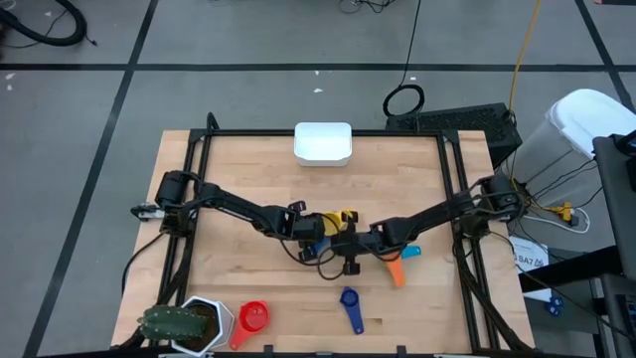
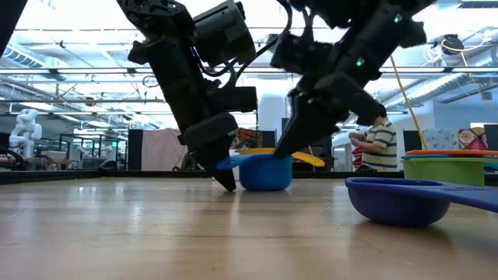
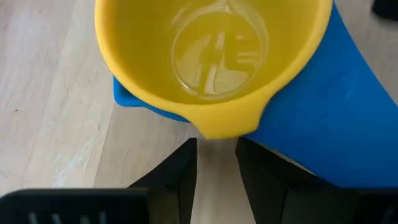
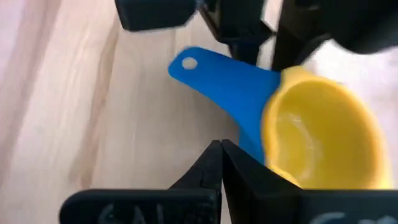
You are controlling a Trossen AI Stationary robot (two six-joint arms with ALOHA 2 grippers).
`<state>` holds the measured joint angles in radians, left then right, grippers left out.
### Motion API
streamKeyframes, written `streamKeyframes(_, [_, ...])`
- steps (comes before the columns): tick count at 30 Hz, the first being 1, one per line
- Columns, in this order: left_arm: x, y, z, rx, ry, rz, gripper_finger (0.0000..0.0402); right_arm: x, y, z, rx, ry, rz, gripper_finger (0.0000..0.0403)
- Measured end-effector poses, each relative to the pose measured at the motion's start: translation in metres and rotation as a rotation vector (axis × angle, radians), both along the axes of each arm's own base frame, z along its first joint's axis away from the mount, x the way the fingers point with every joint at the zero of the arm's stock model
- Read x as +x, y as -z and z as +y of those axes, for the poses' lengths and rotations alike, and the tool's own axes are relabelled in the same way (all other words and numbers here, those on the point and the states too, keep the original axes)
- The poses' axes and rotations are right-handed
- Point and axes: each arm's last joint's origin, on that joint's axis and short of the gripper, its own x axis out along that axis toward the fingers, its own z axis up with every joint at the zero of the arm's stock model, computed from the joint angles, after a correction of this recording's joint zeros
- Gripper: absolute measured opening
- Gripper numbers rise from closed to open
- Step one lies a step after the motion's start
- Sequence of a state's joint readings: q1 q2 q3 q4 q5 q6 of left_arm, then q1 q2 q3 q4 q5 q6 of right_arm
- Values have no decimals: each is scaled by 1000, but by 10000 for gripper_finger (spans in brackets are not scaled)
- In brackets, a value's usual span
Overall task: Nest measuring cups in basket
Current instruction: Adjust the left nested measuring cups
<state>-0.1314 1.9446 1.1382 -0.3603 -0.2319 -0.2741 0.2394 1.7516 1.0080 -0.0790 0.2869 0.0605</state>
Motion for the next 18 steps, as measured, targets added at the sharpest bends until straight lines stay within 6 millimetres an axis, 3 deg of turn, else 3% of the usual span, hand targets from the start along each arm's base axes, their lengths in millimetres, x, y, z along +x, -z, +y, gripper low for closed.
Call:
streamKeyframes(5, [-1,0,0,1,1,10,122,-11,-21,0,-52,-50,0,0])
streamKeyframes(10, [-1,0,0,3,4,17,122,-27,-44,-12,-226,-54,39,0])
streamKeyframes(13, [-2,1,0,7,11,22,122,-34,-48,-29,-278,-88,124,0])
streamKeyframes(18, [-2,1,0,8,14,25,122,-37,-45,-50,-221,-178,212,27])
